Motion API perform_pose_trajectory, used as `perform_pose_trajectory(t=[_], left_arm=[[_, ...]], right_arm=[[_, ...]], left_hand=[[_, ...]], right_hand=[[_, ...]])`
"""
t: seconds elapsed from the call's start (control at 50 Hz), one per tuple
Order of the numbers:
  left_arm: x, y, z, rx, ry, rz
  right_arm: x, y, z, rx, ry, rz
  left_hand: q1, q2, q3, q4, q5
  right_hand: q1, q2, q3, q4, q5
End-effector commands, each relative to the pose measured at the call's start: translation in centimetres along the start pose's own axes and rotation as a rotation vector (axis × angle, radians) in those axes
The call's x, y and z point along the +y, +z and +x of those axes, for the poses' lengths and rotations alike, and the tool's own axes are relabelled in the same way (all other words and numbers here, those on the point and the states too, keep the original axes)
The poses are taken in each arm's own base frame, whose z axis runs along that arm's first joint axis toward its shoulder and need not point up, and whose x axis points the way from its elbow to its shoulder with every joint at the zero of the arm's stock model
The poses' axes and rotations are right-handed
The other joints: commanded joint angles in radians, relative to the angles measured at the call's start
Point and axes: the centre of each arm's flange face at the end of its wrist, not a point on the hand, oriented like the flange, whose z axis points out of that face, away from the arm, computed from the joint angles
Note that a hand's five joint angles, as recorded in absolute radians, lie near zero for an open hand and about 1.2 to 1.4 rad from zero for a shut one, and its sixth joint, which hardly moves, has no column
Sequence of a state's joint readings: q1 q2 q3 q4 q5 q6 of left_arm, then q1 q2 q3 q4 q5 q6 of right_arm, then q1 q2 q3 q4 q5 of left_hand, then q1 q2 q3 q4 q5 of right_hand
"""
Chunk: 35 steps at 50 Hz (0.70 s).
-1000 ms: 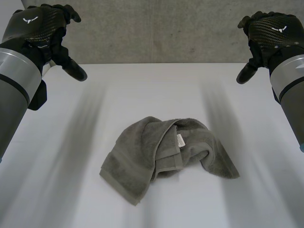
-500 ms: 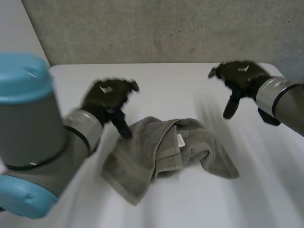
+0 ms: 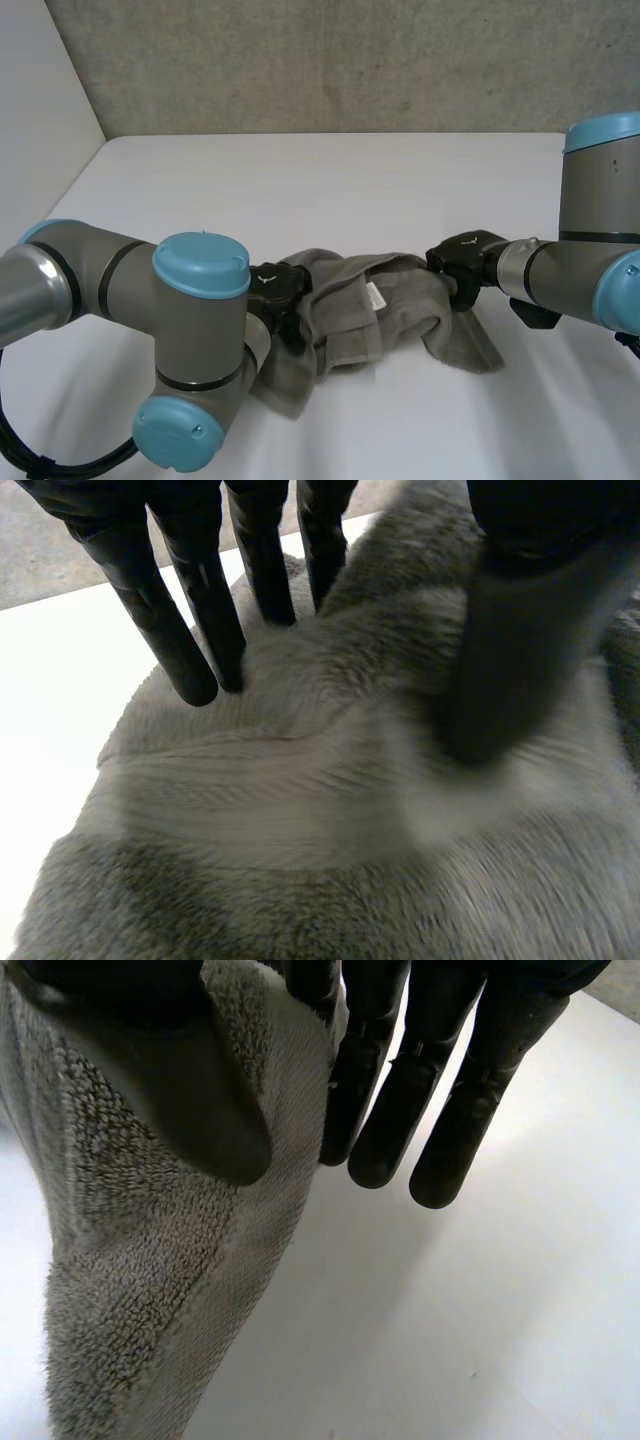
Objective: Fold the towel.
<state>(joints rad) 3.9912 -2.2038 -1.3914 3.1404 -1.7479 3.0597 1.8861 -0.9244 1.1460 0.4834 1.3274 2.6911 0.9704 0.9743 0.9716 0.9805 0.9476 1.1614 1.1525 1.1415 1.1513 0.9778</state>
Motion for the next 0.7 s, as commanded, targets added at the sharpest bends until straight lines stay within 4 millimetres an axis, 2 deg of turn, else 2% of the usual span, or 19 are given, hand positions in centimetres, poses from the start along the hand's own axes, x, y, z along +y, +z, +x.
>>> perform_pose_trajectory(t=[0.02,0.16,0.2,0.22,0.24,0.26,0.28,0.3,0.32,0.36,0.38,0.4,0.42,0.46,0.54,0.58,0.64,0.68,0.7], left_arm=[[-0.3,0.3,-0.4,-0.066,-0.017,0.021],[-1.1,1.0,-0.6,-0.088,-0.023,0.058],[-2.4,1.3,-1.0,-0.107,-0.03,0.106],[-4.3,1.5,-1.7,-0.127,-0.044,0.162],[-7.3,1.6,-3.3,-0.168,-0.071,0.238],[-7.3,1.6,-3.3,-0.169,-0.071,0.239],[-10.7,1.3,-5.0,-0.205,-0.092,0.327],[-14.1,0.4,-6.6,-0.235,-0.105,0.422],[-14.1,0.4,-6.6,-0.235,-0.105,0.423],[-20.1,-2.5,-8.7,-0.277,-0.101,0.61],[-20.1,-2.5,-8.7,-0.278,-0.101,0.611],[-22.4,-4.1,-9.0,-0.281,-0.103,0.692],[-22.4,-4.2,-9.0,-0.281,-0.103,0.693],[-25.4,-6.4,-9.4,-0.273,-0.116,0.817],[-25.5,-6.7,-9.2,-0.256,-0.128,0.846],[-24.8,-6.3,-9.3,-0.253,-0.128,0.831],[-22.8,-5.3,-9.1,-0.245,-0.115,0.766],[-19.9,-3.9,-9.2,-0.227,-0.098,0.667],[-19.9,-3.9,-9.2,-0.227,-0.098,0.667]], right_arm=[[-0.5,-0.1,0.1,0.015,0.007,0.029],[-2.0,0.1,0.8,0.058,0.023,0.134],[-4.8,-0.6,1.7,0.108,-0.013,0.27],[-4.8,-0.6,1.7,0.109,-0.013,0.27],[-6.7,-1.2,2.3,0.148,-0.041,0.367],[-8.8,-2.1,2.8,0.195,-0.073,0.485],[-8.8,-2.1,2.8,0.196,-0.073,0.486],[-11.4,-3.7,3.4,0.259,-0.1,0.639],[-11.4,-3.7,3.4,0.26,-0.101,0.641],[-15.8,-8.3,4.3,0.363,-0.117,0.955],[-15.8,-8.3,4.3,0.363,-0.117,0.957],[-17.2,-10.4,4.5,0.393,-0.126,1.083],[-18.0,-12.2,4.7,0.418,-0.129,1.17],[-18.2,-13.0,4.0,0.397,-0.128,1.2],[-17.4,-12.9,3.6,0.369,-0.118,1.159],[-15.8,-11.8,2.8,0.326,-0.106,1.065],[-14.9,-11.0,2.4,0.308,-0.108,1.014],[-12.9,-9.5,1.5,0.287,-0.147,0.925],[-12.9,-9.5,1.5,0.287,-0.147,0.924]], left_hand=[[0.363,0.359,0.362,0.353,0.211],[0.426,0.422,0.425,0.416,0.274],[0.426,0.422,0.425,0.416,0.274],[0.426,0.422,0.425,0.416,0.274],[0.426,0.422,0.425,0.416,0.274],[0.426,0.422,0.425,0.416,0.274],[0.426,0.422,0.425,0.416,0.274],[0.426,0.422,0.425,0.416,0.274],[0.426,0.422,0.425,0.416,0.274],[0.426,0.422,0.425,0.416,0.274],[0.426,0.422,0.425,0.416,0.274],[0.426,0.422,0.425,0.416,0.274],[0.426,0.422,0.425,0.416,0.274],[0.426,0.422,0.425,0.416,0.274],[0.426,0.422,0.425,0.416,0.274],[0.426,0.422,0.425,0.416,0.274],[0.426,0.422,0.425,0.416,0.274],[0.426,0.422,0.425,0.416,0.274],[0.426,0.422,0.425,0.416,0.274]], right_hand=[[0.235,0.244,0.255,0.245,0.244],[0.235,0.244,0.255,0.245,0.244],[0.235,0.244,0.255,0.245,0.244],[0.235,0.244,0.255,0.245,0.244],[0.235,0.244,0.255,0.245,0.244],[0.235,0.244,0.255,0.245,0.244],[0.235,0.244,0.255,0.245,0.244],[0.235,0.244,0.255,0.245,0.244],[0.235,0.244,0.255,0.245,0.244],[0.235,0.244,0.255,0.245,0.244],[0.235,0.244,0.255,0.245,0.244],[0.235,0.244,0.255,0.245,0.244],[0.235,0.244,0.255,0.245,0.244],[0.235,0.244,0.255,0.245,0.244],[0.235,0.244,0.255,0.245,0.244],[0.235,0.244,0.255,0.245,0.244],[0.235,0.244,0.255,0.245,0.244],[0.235,0.244,0.255,0.245,0.244],[0.235,0.244,0.255,0.245,0.244]])
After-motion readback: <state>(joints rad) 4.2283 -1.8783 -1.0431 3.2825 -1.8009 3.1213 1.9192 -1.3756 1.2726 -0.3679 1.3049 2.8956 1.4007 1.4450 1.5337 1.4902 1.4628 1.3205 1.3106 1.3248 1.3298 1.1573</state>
